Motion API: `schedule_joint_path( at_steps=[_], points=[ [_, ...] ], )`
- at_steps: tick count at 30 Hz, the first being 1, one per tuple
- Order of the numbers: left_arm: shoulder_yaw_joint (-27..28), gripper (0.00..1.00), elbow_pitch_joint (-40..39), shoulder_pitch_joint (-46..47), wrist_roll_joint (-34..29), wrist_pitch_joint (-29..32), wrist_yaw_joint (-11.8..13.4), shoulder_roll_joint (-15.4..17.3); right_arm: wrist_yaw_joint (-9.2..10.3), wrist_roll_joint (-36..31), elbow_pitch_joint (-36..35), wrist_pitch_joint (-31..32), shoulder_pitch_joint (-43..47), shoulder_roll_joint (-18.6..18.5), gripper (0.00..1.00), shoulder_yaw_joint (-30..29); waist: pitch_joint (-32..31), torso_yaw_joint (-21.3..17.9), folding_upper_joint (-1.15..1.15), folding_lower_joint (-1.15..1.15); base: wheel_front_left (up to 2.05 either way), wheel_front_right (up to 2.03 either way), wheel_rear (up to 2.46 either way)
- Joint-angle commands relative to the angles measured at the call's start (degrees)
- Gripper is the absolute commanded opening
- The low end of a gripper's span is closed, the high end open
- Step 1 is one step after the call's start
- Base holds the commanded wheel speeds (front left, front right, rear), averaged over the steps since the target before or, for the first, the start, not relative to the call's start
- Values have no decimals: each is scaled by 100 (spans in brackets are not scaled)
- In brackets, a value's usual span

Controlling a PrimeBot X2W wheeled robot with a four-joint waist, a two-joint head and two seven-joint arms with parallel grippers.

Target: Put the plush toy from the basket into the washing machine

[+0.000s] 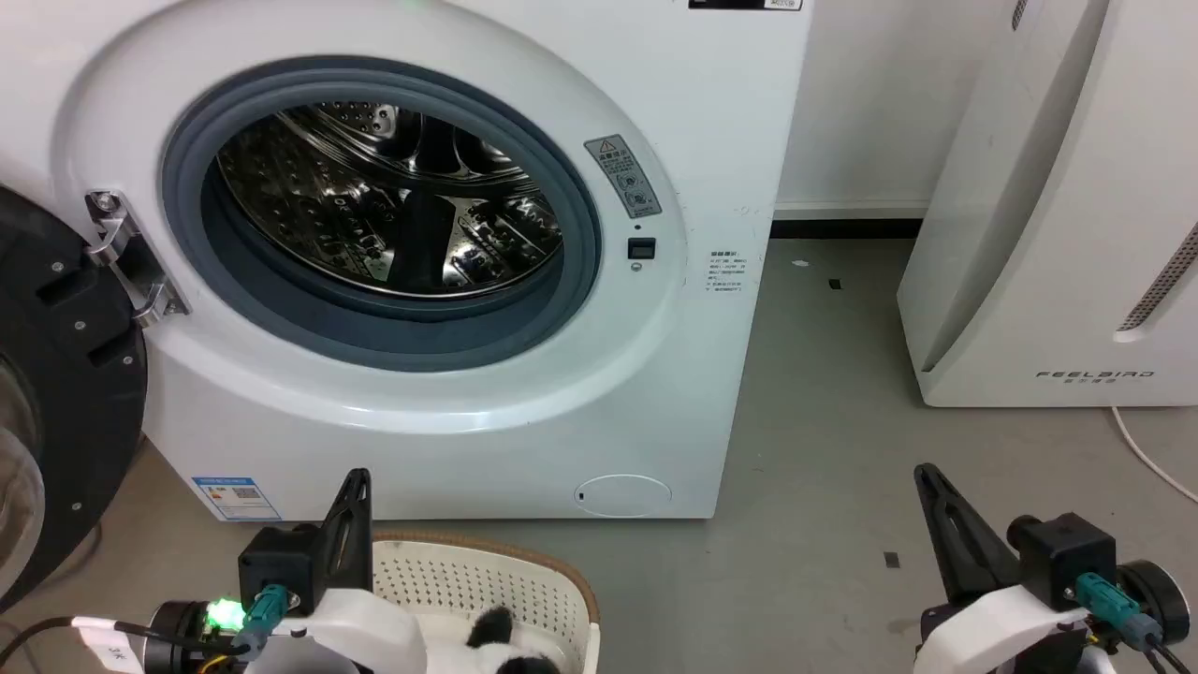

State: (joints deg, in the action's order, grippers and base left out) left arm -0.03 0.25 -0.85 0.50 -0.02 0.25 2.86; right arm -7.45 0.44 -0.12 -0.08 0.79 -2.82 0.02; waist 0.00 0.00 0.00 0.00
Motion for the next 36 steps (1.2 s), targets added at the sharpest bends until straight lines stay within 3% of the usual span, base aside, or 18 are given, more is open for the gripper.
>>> schedule_joint_path(
  at_steps=[1, 27, 28, 36],
  points=[
    [3, 0, -25, 85, -50, 2, -25, 1, -3, -44, 12, 8, -79, -6, 0, -2, 0, 0, 0, 0, 0, 0, 0],
    [3, 0, -25, 85, -50, 2, -25, 1, -3, -44, 12, 8, -79, -6, 0, -2, 0, 0, 0, 0, 0, 0, 0],
    [0, 100, 0, 0, 0, -1, 1, 0, 0, 0, 0, -1, 0, 0, 100, 0, 0, 0, 0, 0, 0, 0, 0],
    [-35, 100, 0, 14, 37, -62, 78, 0, 0, 72, -25, -62, 1, 0, 100, -40, 14, 1, 0, 0, 0, 0, 0]
  ],
)
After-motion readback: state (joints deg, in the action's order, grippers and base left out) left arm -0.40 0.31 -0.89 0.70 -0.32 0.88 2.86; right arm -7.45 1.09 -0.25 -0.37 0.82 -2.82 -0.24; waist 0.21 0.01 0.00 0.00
